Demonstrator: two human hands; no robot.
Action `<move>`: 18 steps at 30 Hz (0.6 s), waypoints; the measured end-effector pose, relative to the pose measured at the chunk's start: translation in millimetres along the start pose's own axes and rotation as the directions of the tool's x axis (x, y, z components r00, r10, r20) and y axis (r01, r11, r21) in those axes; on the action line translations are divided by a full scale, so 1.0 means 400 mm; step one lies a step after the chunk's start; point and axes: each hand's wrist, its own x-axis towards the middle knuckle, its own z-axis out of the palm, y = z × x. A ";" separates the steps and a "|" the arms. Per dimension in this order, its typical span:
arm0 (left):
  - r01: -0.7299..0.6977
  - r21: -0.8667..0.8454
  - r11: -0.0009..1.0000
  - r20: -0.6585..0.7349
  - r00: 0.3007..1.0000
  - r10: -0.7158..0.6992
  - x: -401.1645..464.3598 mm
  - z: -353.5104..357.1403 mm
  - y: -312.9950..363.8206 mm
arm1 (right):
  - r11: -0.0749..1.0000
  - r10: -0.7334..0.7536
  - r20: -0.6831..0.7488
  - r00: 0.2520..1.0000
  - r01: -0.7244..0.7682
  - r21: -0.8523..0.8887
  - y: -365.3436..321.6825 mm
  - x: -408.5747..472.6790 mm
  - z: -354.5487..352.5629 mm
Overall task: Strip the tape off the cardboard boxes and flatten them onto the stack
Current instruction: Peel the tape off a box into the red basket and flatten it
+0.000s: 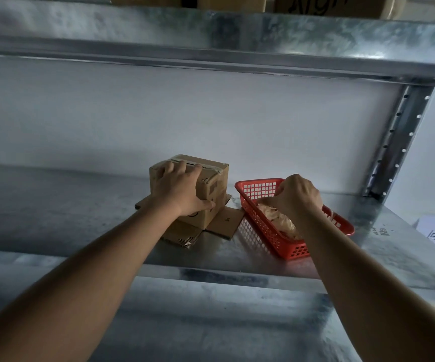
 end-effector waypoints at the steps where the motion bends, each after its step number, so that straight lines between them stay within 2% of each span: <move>1: 0.001 0.002 1.000 0.001 1.000 -0.001 0.002 0.000 0.001 | 1.000 -0.003 -0.022 1.000 0.003 0.006 0.005 0.001 0.000; 5: 0.002 0.009 1.000 0.004 1.000 -0.002 0.005 0.001 0.005 | 0.991 -0.071 -0.152 0.986 0.087 0.102 0.007 -0.007 0.001; 9: -0.011 0.010 1.000 -0.010 1.000 0.011 0.003 0.000 0.003 | 0.949 -0.213 -0.253 0.944 0.262 0.178 -0.034 -0.022 0.003; 14: -0.042 -0.016 0.999 -0.048 0.998 0.041 -0.005 0.005 -0.019 | 0.810 -0.524 -0.148 0.839 0.544 0.220 -0.143 -0.053 0.015; 18: -0.074 -0.099 0.992 -0.060 0.996 0.068 -0.011 0.004 -0.044 | 0.782 -0.573 -0.013 0.819 0.552 0.290 -0.207 -0.084 0.033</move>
